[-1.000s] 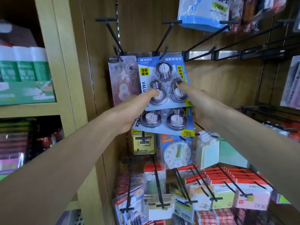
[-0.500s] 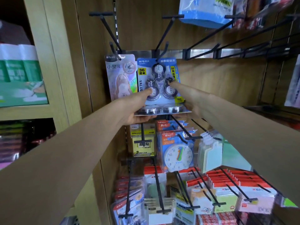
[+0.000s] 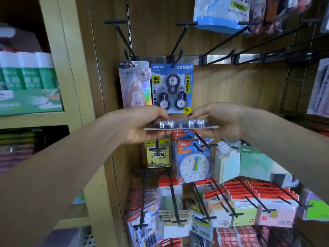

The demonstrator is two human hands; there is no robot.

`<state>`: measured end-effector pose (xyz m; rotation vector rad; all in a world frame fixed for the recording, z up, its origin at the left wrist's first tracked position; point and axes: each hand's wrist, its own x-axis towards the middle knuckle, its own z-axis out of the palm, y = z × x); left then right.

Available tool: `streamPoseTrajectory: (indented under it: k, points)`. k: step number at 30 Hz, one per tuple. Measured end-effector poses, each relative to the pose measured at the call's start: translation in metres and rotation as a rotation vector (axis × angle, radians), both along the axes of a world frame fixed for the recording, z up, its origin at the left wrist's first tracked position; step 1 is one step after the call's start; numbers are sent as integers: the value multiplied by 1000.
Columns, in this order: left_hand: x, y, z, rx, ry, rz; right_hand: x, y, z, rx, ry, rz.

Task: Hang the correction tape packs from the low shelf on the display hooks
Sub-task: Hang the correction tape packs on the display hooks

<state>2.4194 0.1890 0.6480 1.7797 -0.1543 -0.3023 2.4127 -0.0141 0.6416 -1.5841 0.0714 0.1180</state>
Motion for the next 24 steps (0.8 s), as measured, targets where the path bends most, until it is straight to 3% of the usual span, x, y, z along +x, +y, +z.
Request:
streamPoseTrajectory:
  k: [3, 12, 18, 24]
  points:
    - [-4, 2, -3, 74, -123, -88, -10, 3, -2, -76, -79, 30]
    - [-13, 22, -5, 246, -811, -14, -38, 7, 0, -48, -645, -124]
    - [-15, 25, 3, 98, -970, 17, -34, 12, 10, -29, -791, -237]
    - [-9, 22, 8, 45, -963, 68, -26, 18, 16, 7, -814, -317]
